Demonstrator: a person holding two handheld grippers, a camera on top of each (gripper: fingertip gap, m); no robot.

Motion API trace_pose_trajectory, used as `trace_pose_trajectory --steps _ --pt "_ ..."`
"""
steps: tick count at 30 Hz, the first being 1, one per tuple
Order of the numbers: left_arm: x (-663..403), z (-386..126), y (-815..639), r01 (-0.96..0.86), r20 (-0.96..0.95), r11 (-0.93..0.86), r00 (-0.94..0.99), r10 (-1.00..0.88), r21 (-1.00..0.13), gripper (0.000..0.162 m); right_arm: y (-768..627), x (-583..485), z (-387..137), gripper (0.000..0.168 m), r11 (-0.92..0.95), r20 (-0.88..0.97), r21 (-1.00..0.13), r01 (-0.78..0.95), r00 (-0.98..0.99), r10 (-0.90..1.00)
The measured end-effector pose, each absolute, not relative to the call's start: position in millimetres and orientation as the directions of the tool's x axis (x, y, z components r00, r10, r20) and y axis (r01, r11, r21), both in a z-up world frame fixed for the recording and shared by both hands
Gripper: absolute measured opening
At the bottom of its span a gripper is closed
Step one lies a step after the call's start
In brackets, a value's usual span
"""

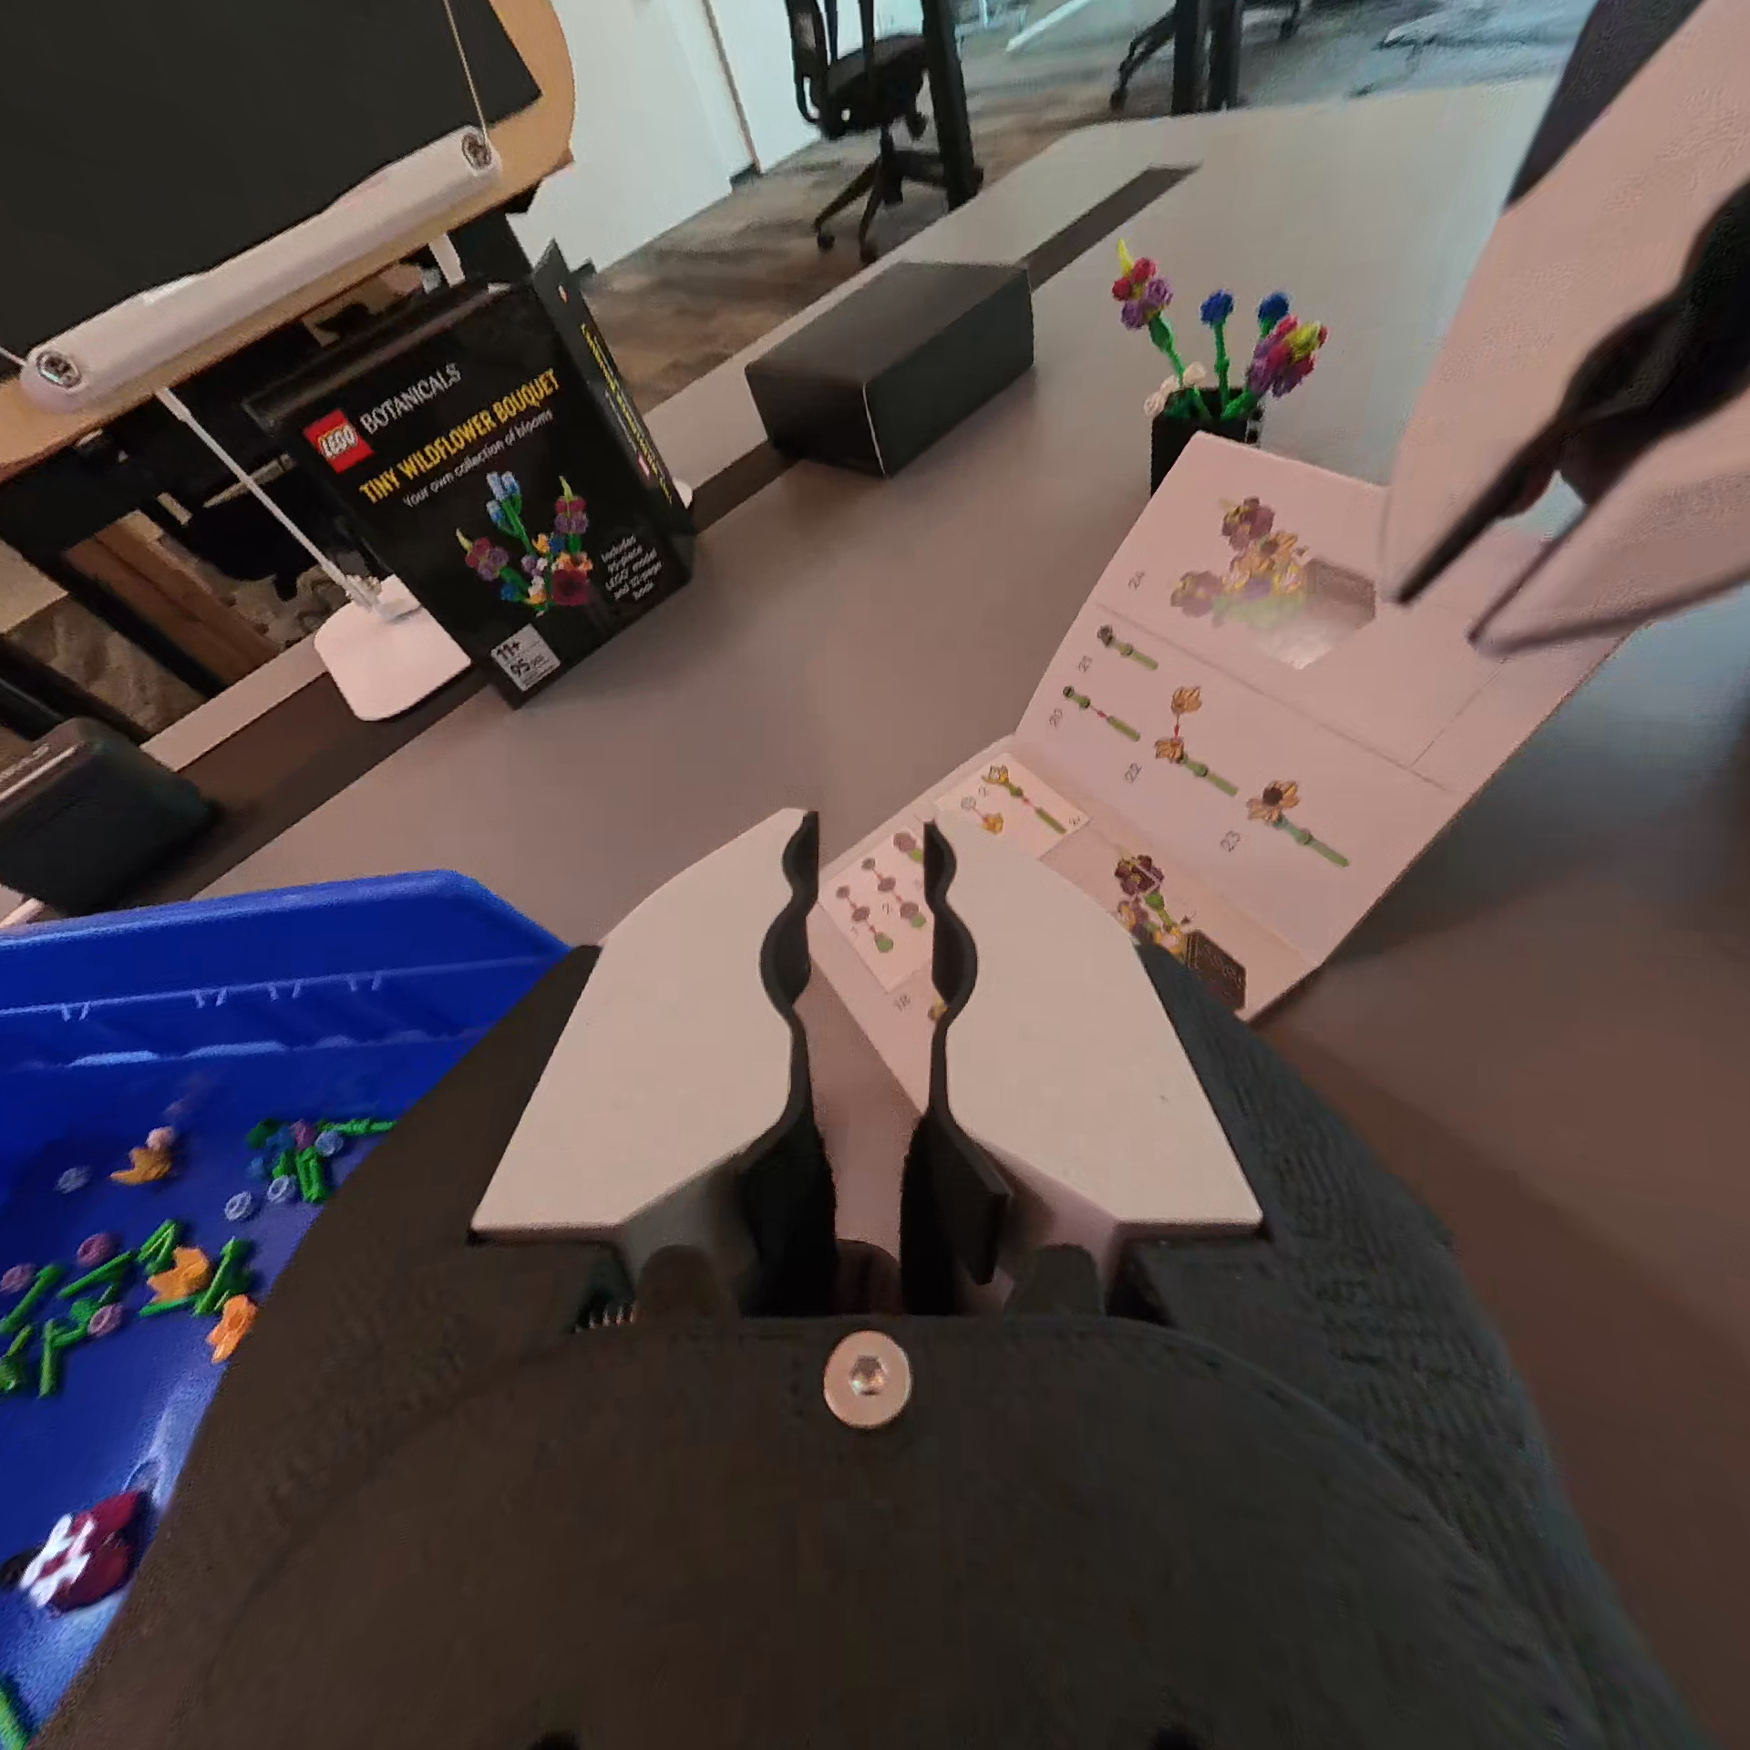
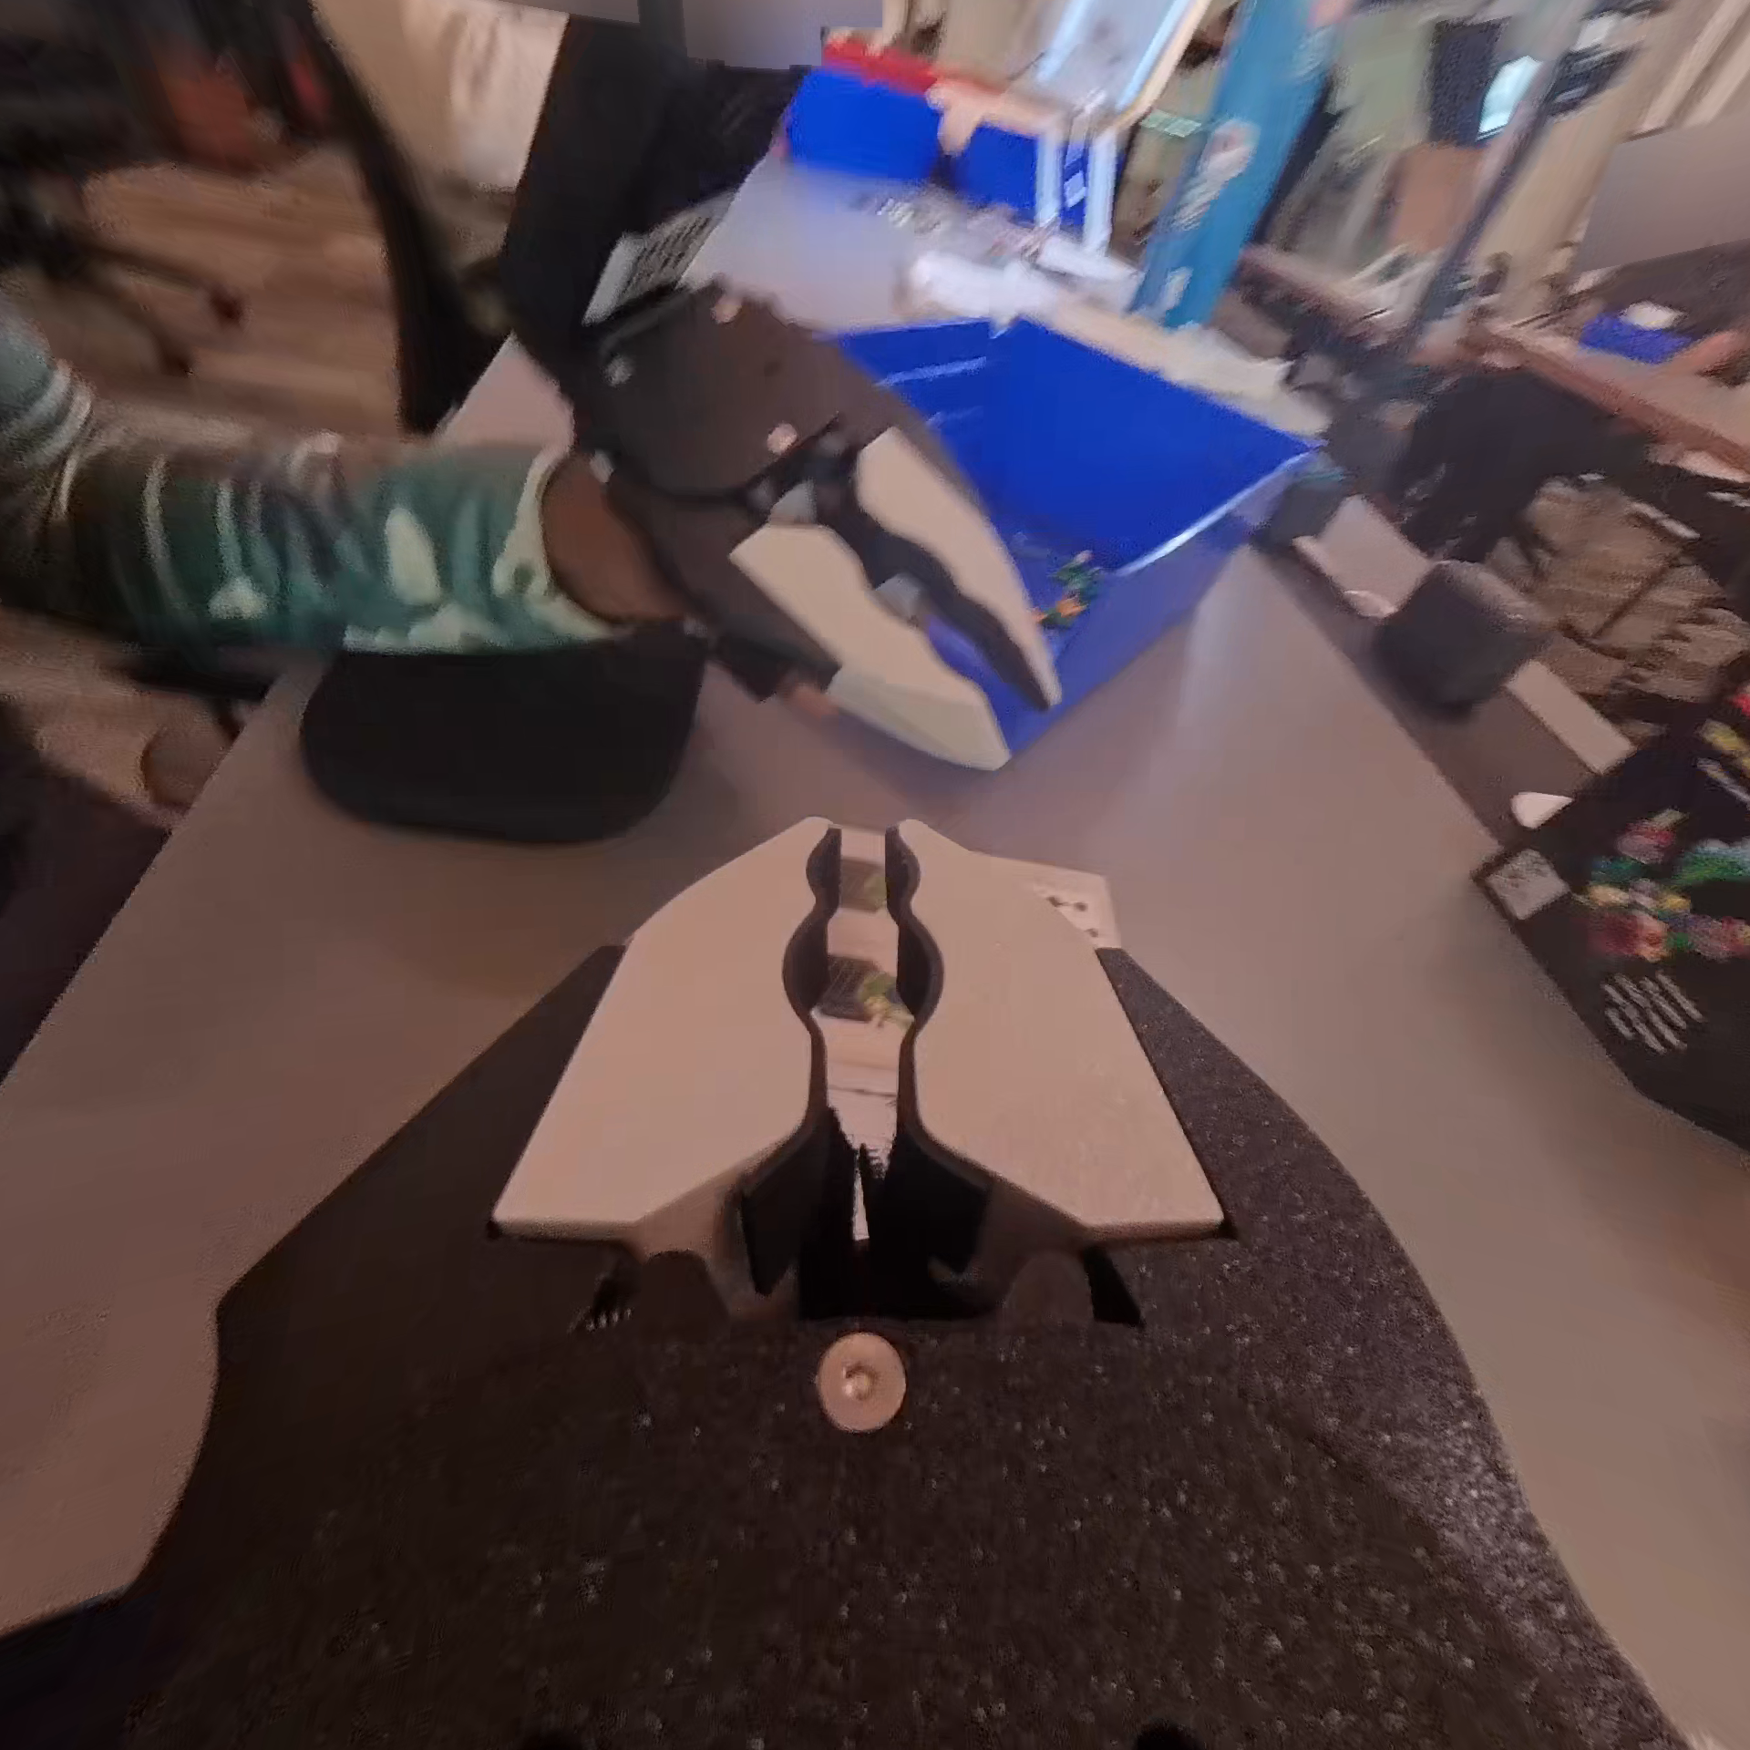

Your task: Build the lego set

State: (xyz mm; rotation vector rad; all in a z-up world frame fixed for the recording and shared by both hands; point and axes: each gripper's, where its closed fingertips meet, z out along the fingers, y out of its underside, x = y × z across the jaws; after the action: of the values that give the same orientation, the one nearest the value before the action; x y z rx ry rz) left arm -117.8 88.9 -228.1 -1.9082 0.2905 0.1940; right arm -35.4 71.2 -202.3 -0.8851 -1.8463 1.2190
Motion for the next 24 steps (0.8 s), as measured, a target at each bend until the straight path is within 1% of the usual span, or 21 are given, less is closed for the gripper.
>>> trace_pose_trajectory --steps 2,4,5,7,9,11,12,14,16,18,22,24 --pt "-119.3 -227.9 77.9 -0.291 -0.273 -0.379 0.957 -0.102 -0.878 0.022 59.7 -30.4 -224.3 0.01 0.423 0.244 -0.881 0.211 -0.562 0.79" --pt "-129.1 -224.1 59.6 -0.305 -0.299 -0.438 0.951 -0.084 -0.846 0.023 59.4 -24.3 -251.3 0.013 0.522 0.257 -0.794 0.311 -0.607 0.752" --pt "-138.6 -224.9 48.3 -0.318 -0.326 -0.491 0.943 -0.072 -0.811 0.024 62.4 -20.6 -265.1 0.015 0.574 0.267 -0.736 0.36 -0.624 0.734" --pt "-162.1 -235.2 23.2 -0.33 -0.377 -0.637 0.924 -0.065 -0.697 0.031 72.7 -13.9 -287.3 0.018 0.667 0.305 -0.607 0.433 -0.647 0.698" --pt "-182.4 -247.2 2.5 -0.311 -0.407 -0.746 0.911 -0.059 -0.588 0.035 84.8 -11.0 -299.9 0.021 0.709 0.341 -0.514 0.483 -0.643 0.686" --pt "-191.5 -261.3 -11.0 -0.31 -0.413 -0.806 0.906 -0.09 -0.505 0.036 98.6 -12.5 -302.2 0.022 0.715 0.39 -0.475 0.513 -0.605 0.694" --pt "-194.2 -265.8 -14.0 -0.317 -0.422 -0.815 0.901 -0.099 -0.485 0.037 107.9 -14.0 -301.3 0.022 0.714 0.425 -0.458 0.53 -0.575 0.699" --pt "-195.2 -266.8 -15.5 -0.329 -0.435 -0.81 0.894 -0.102 -0.485 0.037 126.4 -15.6 -300.4 0.022 0.705 0.485 -0.429 0.565 -0.514 0.708" --pt "-195.5 -266.7 -18.2 -0.323 -0.436 -0.816 0.894 -0.098 -0.479 0.036 138.4 -16.1 -300.3 0.022 0.691 0.516 -0.424 0.586 -0.47 0.716" --pt "-196.0 -266.6 -22.0 -0.326 -0.439 -0.822 0.892 -0.105 -0.466 0.036 136.2 -15.5 -299.9 0.023 0.679 0.496 -0.455 0.575 -0.47 0.73" --pt "-194.2 -266.1 -29.9 -0.316 -0.415 -0.828 0.903 -0.113 -0.463 0.035 114.6 -17.2 -286.5 0.023 0.647 0.432 -0.591 0.481 -0.488 0.758" --pt "-191.1 -265.1 -34.1 -0.316 -0.393 -0.827 0.911 -0.128 -0.465 0.031 104.2 -20.0 -270.6 0.023 0.601 0.4 -0.69 0.404 -0.479 0.782"
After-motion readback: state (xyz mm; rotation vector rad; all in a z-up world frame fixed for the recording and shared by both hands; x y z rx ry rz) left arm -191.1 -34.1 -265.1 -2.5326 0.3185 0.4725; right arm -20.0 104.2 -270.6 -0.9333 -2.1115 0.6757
